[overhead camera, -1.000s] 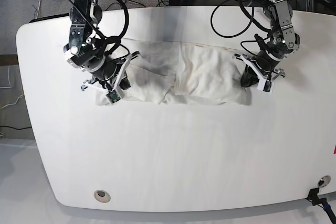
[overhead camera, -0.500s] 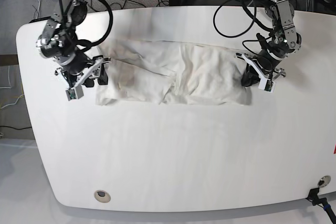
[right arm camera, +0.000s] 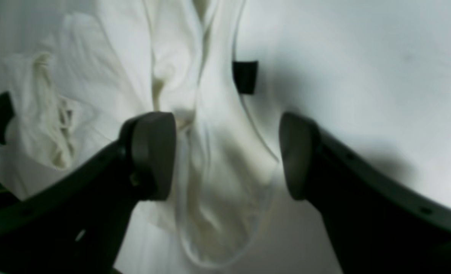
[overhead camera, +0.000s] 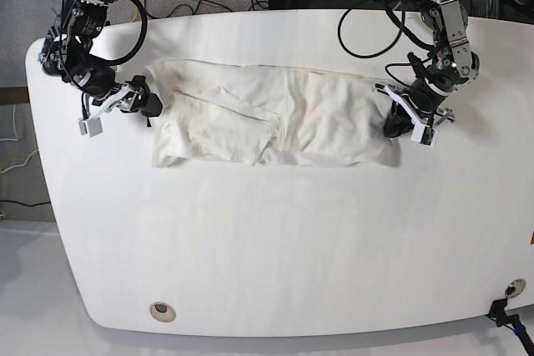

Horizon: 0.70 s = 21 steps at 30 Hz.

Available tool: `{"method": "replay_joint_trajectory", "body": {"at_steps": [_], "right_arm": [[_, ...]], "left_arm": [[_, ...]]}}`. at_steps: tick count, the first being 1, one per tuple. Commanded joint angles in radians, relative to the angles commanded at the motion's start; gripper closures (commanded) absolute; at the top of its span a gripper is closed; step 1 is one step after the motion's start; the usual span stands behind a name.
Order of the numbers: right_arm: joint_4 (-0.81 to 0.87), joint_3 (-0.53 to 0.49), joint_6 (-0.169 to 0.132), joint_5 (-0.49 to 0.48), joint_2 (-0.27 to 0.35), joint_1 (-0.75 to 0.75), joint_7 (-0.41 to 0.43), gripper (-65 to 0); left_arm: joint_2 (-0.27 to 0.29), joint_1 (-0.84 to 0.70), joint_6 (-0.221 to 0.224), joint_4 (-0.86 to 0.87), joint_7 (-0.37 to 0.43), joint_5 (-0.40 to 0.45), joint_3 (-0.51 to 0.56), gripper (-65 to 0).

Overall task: Fold the T-shirt properly
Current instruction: 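Grasp both ends of the shortened bundle with both grippers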

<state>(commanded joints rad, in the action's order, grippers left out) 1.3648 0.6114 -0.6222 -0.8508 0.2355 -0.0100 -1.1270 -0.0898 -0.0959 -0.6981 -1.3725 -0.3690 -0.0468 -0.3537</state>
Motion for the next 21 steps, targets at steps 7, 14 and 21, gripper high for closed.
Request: {"method": "replay_joint_trajectory", "body": {"at_steps": [7,14,21], "right_arm": [[0.0,-0.009,-0.002,-0.005,-0.02,-0.002,-0.006,-41.4],[0.002,-0.009,-0.002,-0.005,-0.069,0.003,-0.052,-41.4],[0.003,-0.051,-0.002,-0.005,-0.095,0.003,-0.054,-41.2]], "left_arm": [[0.0,-0.003,0.0,-0.003,0.0,0.0,0.0,0.0],[0.0,-0.005,0.0,-0.005,0.0,0.0,0.0,0.0],[0.0,-0.005,0.0,-0.005,0.0,0.0,0.0,0.0]]}}
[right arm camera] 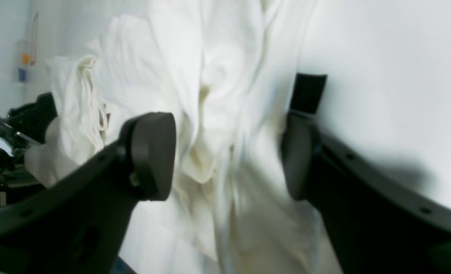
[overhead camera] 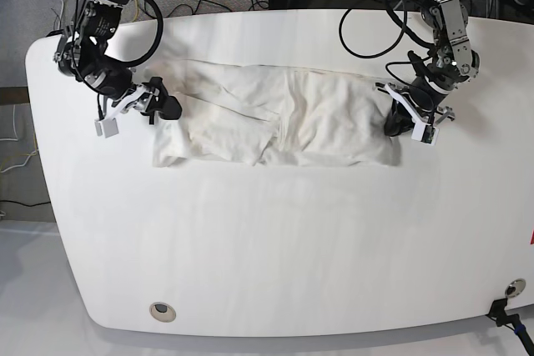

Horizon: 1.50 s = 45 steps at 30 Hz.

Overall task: Fold the T-shirt properly
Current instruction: 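Grasp both ends of the shortened bundle with both grippers, then lift the bundle end with the right gripper and fold it toward the left gripper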

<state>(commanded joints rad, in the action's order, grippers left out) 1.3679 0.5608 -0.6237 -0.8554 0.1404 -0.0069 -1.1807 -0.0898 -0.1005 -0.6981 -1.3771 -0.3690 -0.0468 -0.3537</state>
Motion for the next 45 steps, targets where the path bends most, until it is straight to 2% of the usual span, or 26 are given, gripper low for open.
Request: {"method": "replay_joint_trajectory", "body": {"at_steps": [7,9,11,17,18,20,24,26,33,38,39,42,43,45], "right_arm": [[0.002,-0.028,0.005,0.0,-0.028,0.002,0.0,-41.1],[0.002,-0.028,0.005,0.0,-0.026,0.002,0.002,-39.4],[0.002,-0.028,0.005,0.003,-0.026,0.005,0.005,-31.7],[0.003,-0.028,0.008,0.006,-0.025,0.026,0.005,-1.0],[0.005,-0.028,0.008,0.006,-0.025,0.029,0.005,0.0],[0.057,-0.028,0.014,0.011,-0.025,0.026,0.005,0.0],[0.247,-0.029,0.11,0.008,-0.032,-0.003,0.0,0.0],[0.307,-0.044,0.144,0.006,-0.035,-0.006,-0.015,0.0],[0.4,-0.155,0.15,0.012,-0.069,-0.021,-0.028,0.0],[0.397,-0.19,0.152,0.015,-0.153,-0.028,-0.028,0.0],[0.397,-0.19,0.16,0.015,-0.175,-0.028,-0.028,0.0],[0.4,-0.242,0.212,0.015,-0.226,-0.026,-0.028,0.0],[0.4,-0.259,0.221,0.015,-0.236,-0.026,-0.028,0.0],[0.396,-0.275,0.221,0.015,-0.267,-0.023,-0.026,0.0]], "left_arm": [[0.0,-0.011,0.0,-0.002,0.0,-0.002,0.0,0.0],[0.0,-0.011,0.0,-0.002,0.0,-0.002,0.0,0.0],[0.0,-0.011,0.0,-0.002,0.0,-0.002,0.0,0.0],[0.0,-0.011,0.0,-0.002,0.0,-0.002,0.0,0.0],[0.0,-0.011,0.0,-0.002,0.0,-0.002,0.0,0.0],[0.0,-0.011,0.0,-0.002,0.0,-0.002,0.0,0.0],[0.0,-0.011,0.0,-0.002,0.0,-0.002,0.0,0.0],[0.0,-0.011,0.0,-0.002,0.0,-0.002,0.0,0.0],[0.005,-0.011,0.0,-0.003,0.0,-0.002,0.0,0.0],[0.005,-0.011,0.0,-0.023,0.0,-0.002,0.032,0.0],[0.005,-0.011,0.0,-0.023,0.0,-0.002,0.038,0.0],[0.005,-0.011,0.0,-0.028,0.0,-0.002,0.04,0.0],[0.005,-0.011,0.0,-0.028,0.0,-0.003,0.04,0.0],[0.005,-0.011,0.0,-0.029,0.0,-0.003,0.041,0.0]]}}
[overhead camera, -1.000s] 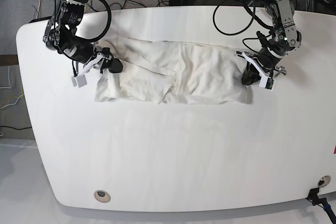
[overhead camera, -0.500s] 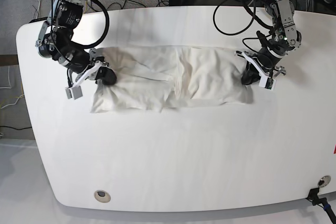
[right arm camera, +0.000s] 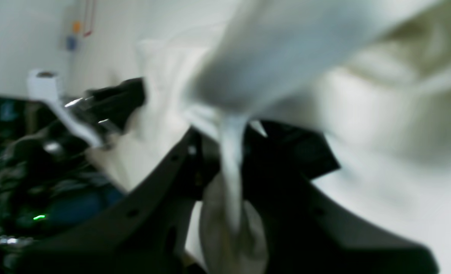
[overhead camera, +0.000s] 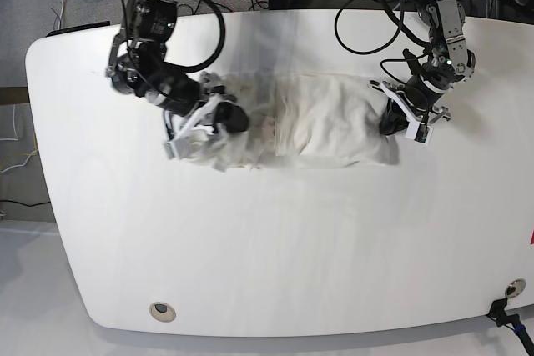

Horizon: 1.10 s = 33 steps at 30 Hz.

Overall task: Fold the T-shirt properly
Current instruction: 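Lift the bundle end with the right gripper and fold it toward the left gripper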

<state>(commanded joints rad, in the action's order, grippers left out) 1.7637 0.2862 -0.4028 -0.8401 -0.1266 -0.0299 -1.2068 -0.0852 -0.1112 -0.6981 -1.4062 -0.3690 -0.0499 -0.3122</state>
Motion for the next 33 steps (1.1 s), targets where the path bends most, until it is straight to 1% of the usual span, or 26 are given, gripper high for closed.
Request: {"method": "replay_joint_trajectory", "body": {"at_steps": [2,6,9,12,14,15,18,20,23,28,33], "right_arm": [[-0.002,-0.003,0.0,0.0,-0.029,0.003,0.0,0.0],[-0.012,-0.058,0.0,-0.002,-0.03,0.018,0.012,0.0],[-0.069,-0.089,0.0,-0.008,-0.03,0.029,0.052,0.0],[-0.084,-0.152,0.002,-0.009,-0.03,0.032,0.107,0.0],[-0.086,-0.195,0.003,-0.009,-0.03,0.031,0.129,0.0],[-0.086,-0.207,0.012,-0.014,-0.03,0.031,0.13,0.0],[-0.114,-0.218,0.061,-0.094,-0.03,0.046,0.147,0.0],[-0.164,-0.218,0.077,-0.14,-0.03,0.061,0.169,0.0],[-0.229,-0.219,0.077,-0.184,-0.03,0.083,0.203,0.0],[-0.232,-0.221,0.077,-0.187,-0.03,0.098,0.207,0.0],[-0.232,-0.282,0.077,-0.187,-0.03,0.097,0.209,0.0]], "left_arm": [[0.0,0.0,0.0,0.0,0.0,-0.002,0.0,0.0],[0.0,0.0,0.0,0.0,0.0,-0.002,0.0,0.0],[0.002,0.0,0.0,0.0,0.0,-0.002,0.0,0.0],[0.002,0.0,0.0,0.0,0.0,-0.002,0.0,0.0],[0.002,0.0,0.0,0.0,0.0,-0.002,0.0,0.0],[0.002,0.0,0.0,0.0,0.0,-0.002,0.0,0.0],[0.014,0.0,0.0,0.0,0.0,-0.003,0.0,0.0],[0.015,0.0,0.0,0.0,0.0,-0.003,0.0,0.0],[0.015,0.0,0.0,-0.008,0.0,-0.005,0.0,0.0],[0.035,0.002,0.0,-0.08,-0.002,-0.002,-0.002,0.0],[0.034,0.002,0.0,-0.086,-0.003,-0.003,-0.003,0.0]]}}
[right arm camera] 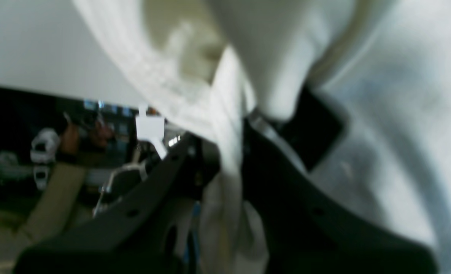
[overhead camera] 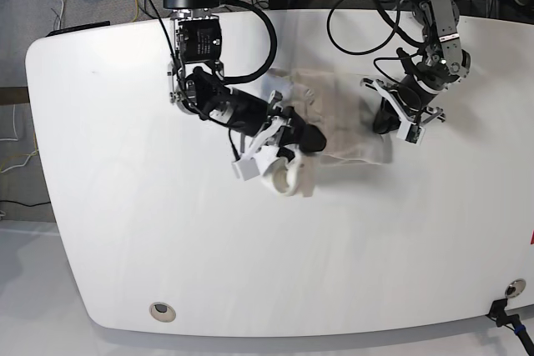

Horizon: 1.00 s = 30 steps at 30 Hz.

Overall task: Fold the T-shirt properly
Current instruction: 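Lift the bundle end with the right gripper and fold it toward the left gripper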

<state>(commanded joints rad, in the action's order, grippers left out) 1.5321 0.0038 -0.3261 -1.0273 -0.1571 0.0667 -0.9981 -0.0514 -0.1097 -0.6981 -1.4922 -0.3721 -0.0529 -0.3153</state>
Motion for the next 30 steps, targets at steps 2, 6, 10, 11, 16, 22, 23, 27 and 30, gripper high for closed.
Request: {"method": "replay_joint_trajectory", "body": {"at_steps": [2,6,10,11,16,22,23,27,30], "right_arm": [[0.0,-0.025,0.0,0.0,0.0,0.0,0.0,0.0],[0.0,-0.052,0.002,0.006,0.0,-0.002,0.0,0.0],[-0.002,-0.055,0.002,0.008,0.0,0.0,-0.002,0.0],[-0.002,-0.055,0.002,0.008,0.0,0.002,-0.002,0.0],[-0.003,-0.057,0.002,0.009,0.0,0.005,-0.002,0.0],[-0.003,-0.057,0.002,0.058,0.0,0.006,-0.003,0.0],[-0.003,-0.058,0.002,0.068,0.0,0.006,-0.005,0.0],[-0.003,-0.104,0.002,0.074,0.0,0.006,-0.003,-3.4],[-0.002,-0.16,0.002,0.074,0.0,0.008,-0.003,-18.1]], "left_arm": [[0.0,0.0,0.0,0.0,0.0,0.0,0.0,0.0],[0.0,0.002,0.0,0.002,0.0,0.0,-0.002,0.0],[0.0,0.003,0.0,-0.002,0.0,-0.002,-0.003,0.0],[-0.003,0.003,0.0,-0.006,0.0,-0.002,-0.005,0.0],[-0.006,0.006,0.0,-0.069,0.0,-0.002,-0.06,0.0],[-0.015,0.018,0.0,-0.137,0.0,-0.002,-0.095,0.0],[-0.026,0.018,0.0,-0.143,0.0,-0.002,-0.095,0.0],[-0.032,0.017,0.0,-0.149,0.0,-0.002,-0.097,-4.8],[-0.032,0.017,0.0,-0.15,0.0,-0.002,-0.118,-28.7]]}}
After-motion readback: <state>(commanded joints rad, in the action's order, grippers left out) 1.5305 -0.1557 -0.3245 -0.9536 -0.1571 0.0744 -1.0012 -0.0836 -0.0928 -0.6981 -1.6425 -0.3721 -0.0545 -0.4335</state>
